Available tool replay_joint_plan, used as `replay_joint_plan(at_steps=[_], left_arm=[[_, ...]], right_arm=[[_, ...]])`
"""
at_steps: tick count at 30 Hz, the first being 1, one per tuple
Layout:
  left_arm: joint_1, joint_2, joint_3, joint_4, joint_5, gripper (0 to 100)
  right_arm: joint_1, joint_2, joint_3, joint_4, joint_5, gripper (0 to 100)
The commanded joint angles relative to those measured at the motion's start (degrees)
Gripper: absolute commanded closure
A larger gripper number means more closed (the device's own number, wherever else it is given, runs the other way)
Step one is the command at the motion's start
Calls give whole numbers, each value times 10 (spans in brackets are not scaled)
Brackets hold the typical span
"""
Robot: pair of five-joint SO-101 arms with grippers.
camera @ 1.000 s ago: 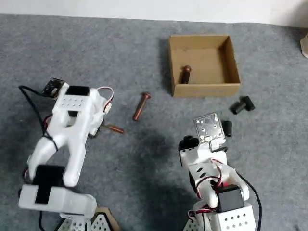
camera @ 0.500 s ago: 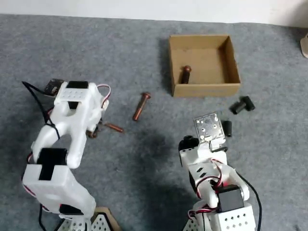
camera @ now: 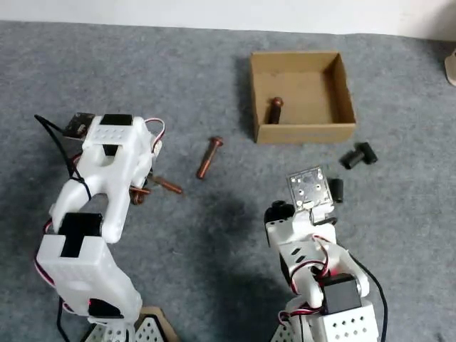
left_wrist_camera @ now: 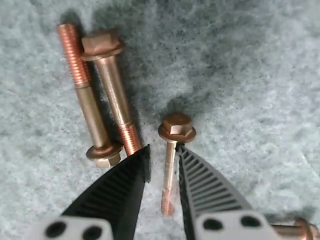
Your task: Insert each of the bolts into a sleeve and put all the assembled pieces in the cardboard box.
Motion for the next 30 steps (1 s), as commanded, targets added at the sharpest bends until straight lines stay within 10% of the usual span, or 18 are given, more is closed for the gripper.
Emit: replay_joint_plan(at_steps=[1,30], left_arm=[[-6,-35,-21,8,5,902],[27,-29,-54,39,6,898]], right_arm=[[-5,-7,-4,-14,-6,993],[-5,-7,6,-13,-6,993]])
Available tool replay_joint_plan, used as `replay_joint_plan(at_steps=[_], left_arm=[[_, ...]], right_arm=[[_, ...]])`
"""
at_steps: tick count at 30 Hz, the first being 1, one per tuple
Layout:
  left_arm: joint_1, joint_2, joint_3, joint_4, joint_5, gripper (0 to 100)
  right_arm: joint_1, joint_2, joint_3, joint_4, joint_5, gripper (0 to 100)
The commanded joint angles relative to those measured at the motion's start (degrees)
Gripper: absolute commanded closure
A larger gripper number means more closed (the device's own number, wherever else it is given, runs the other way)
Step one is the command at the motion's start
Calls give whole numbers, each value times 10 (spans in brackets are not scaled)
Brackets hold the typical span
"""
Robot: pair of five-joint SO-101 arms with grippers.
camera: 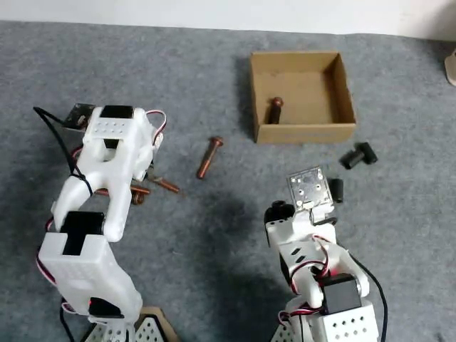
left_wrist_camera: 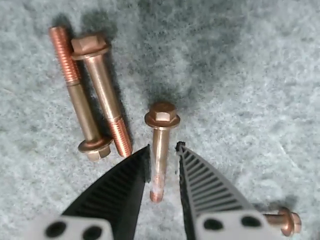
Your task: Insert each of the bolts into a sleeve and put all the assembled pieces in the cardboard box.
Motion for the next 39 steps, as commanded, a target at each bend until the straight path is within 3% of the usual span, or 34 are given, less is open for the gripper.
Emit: replay_joint_plan(at_steps=[1,13,18,27,39], left_arm=[[7,-29,5,0,6,898],[-15,-29,27,-14,9,896],[-26,-29,27,-18,48,822],[-24,-28,29,-20,47,822],[-24,92,-1,-42,47,818]], right_arm=[[-5,-7,5,-14,-6,993],[-5,-7,7,-15,-6,993],[-5,-7,7,-15,-6,993],[-5,-7,7,-15,-6,993],[-5,-7,7,-15,-6,993]])
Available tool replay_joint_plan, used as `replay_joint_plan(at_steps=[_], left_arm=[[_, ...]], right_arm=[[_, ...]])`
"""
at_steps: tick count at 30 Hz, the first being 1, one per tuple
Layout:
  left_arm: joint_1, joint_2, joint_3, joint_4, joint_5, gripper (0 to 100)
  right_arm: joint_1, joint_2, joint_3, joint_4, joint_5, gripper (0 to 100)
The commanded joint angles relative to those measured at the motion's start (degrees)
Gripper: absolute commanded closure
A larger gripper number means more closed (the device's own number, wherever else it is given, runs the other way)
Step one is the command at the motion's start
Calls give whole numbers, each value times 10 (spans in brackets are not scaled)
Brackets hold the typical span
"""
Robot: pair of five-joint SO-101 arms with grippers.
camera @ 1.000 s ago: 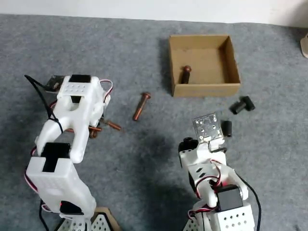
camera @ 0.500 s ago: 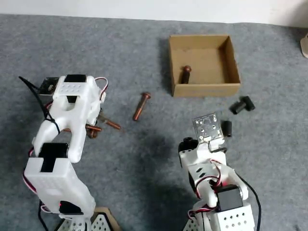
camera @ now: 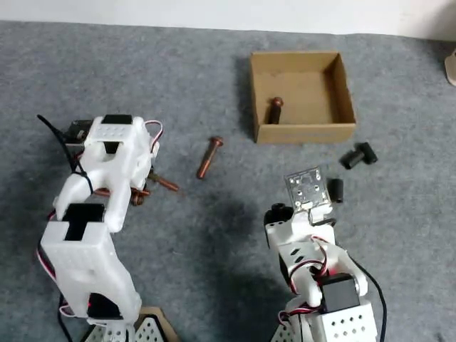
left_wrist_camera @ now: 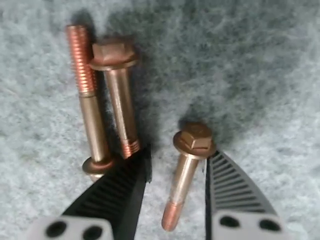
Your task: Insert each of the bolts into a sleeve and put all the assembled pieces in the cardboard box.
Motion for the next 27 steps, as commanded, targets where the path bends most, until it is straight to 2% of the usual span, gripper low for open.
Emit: replay_joint_plan(at_steps=[1,8,13,16,20,23,27], left_arm=[[0,8,-21,6,4,821],[0,9,-22,6,2,838],[-44,10,-45,6,-30,1000],[-63,11,-53,6,-39,997],[-51,6,-53,18,-60,994],[-34,3,-81,96,-61,994],[0,4,-161,256,-61,994]], right_arm=[[-5,-6,-4,-13,-6,993],[-5,-6,-4,-13,-6,993],[-5,-6,-4,-11,-6,993],[-5,-6,-4,-13,-6,993],[-5,-6,-6,-15,-6,993],[-5,-7,-5,-36,-28,993],[-24,-7,2,-88,-60,993]])
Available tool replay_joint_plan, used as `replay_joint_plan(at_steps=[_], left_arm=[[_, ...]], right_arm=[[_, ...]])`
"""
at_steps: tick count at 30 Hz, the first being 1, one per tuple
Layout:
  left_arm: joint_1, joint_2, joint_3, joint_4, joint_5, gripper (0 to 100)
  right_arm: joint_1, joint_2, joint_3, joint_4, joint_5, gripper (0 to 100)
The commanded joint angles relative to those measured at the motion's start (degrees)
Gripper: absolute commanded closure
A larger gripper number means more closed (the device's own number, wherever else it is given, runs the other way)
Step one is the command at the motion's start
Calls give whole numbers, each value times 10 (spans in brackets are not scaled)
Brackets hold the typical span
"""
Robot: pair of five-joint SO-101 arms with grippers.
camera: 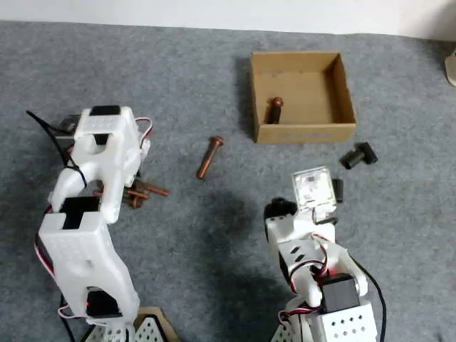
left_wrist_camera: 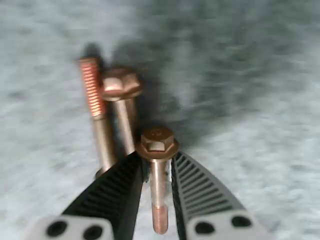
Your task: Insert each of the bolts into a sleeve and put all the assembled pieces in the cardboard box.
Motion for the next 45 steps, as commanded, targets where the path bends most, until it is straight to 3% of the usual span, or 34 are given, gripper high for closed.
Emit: replay_joint_plan(at_steps=[1,3,7,15,18,23,28,30,35,41,45], left_arm=[[39,-9,-93,153,-3,994],[55,-9,-140,210,-3,994],[63,-27,-183,220,-4,994],[69,-133,-243,220,-113,994],[75,-161,-269,218,-107,992],[64,-145,-255,160,-60,992],[111,-100,-232,94,-62,993],[122,-87,-234,69,-95,993],[160,-124,-227,-5,-296,994],[208,-221,-168,-41,-338,994],[227,-298,-51,-172,-383,994]], right_arm=[[-38,-7,8,-51,-17,993],[-76,-7,21,-87,-18,993],[-131,-35,80,-163,-16,993],[-141,-158,240,-232,-15,993],[-142,-153,251,-233,-15,993],[-139,-155,251,-240,-19,993],[-140,-154,251,-238,-19,993],[-139,-153,250,-238,-19,993],[-139,-150,250,-238,-19,993],[-138,-154,250,-240,-15,993],[-138,-154,250,-303,-15,993]])
